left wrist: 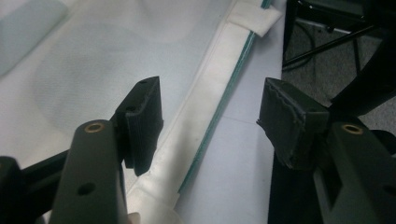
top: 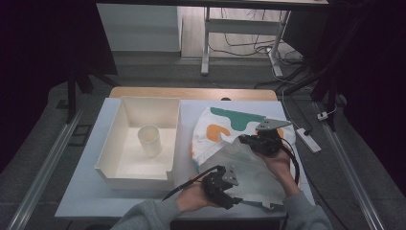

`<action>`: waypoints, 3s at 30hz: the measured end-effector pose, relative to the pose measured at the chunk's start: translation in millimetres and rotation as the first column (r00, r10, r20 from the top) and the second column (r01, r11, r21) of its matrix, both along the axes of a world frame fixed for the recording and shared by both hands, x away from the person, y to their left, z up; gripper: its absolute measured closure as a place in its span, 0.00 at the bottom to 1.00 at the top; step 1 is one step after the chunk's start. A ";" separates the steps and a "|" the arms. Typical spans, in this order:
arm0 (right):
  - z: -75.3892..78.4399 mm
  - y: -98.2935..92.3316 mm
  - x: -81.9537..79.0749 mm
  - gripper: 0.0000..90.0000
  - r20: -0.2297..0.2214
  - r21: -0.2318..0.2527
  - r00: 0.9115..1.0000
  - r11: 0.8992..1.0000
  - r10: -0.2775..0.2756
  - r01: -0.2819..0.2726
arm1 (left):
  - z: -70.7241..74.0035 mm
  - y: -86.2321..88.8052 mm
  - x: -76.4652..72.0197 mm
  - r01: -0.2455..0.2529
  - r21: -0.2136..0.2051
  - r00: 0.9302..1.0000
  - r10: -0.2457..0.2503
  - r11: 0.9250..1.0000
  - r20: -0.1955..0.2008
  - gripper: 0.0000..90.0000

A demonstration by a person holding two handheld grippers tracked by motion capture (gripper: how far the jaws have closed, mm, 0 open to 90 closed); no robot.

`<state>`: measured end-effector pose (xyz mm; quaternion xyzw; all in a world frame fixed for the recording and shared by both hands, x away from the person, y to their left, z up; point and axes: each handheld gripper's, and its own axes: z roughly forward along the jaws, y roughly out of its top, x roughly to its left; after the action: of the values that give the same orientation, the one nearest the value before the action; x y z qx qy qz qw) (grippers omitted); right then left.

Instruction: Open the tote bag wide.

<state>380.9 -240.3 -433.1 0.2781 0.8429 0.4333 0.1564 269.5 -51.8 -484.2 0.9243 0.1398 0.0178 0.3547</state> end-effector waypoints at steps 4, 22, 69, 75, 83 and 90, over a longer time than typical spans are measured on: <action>0.4 -0.8 0.0 0.97 0.003 0.002 1.000 1.000 -0.003 0.003 | -6.8 -8.5 -0.8 0.018 0.036 1.000 -0.018 0.999 0.012 0.39; 1.1 -1.5 -1.1 0.97 0.006 0.009 1.000 1.000 0.000 0.000 | -31.1 -47.1 4.6 0.038 0.067 0.999 -0.039 0.997 0.010 0.38; 15.7 -12.5 -7.3 0.97 0.078 0.037 0.997 0.999 -0.021 0.019 | -4.1 2.7 -15.9 0.102 -0.039 0.994 -0.103 0.994 -0.030 1.00; 12.8 -12.4 -1.6 0.97 0.061 0.043 0.997 0.998 -0.038 0.035 | 1.2 17.6 -19.8 0.046 -0.017 0.997 -0.045 0.999 0.067 0.99; 11.1 -11.1 -0.5 0.97 0.057 0.037 0.998 0.999 -0.036 0.034 | -10.5 -7.1 -9.4 0.054 0.033 0.994 -0.057 0.998 0.092 0.62; 10.9 -11.4 -0.7 0.97 0.054 0.040 0.998 0.999 -0.036 0.034 | -23.1 -28.9 -9.1 0.058 0.104 0.988 -0.072 0.993 0.134 0.49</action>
<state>380.2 -251.7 -422.2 0.2837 0.8248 0.4543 0.1814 260.5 -80.7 -507.3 0.9415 0.0838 0.0769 0.3173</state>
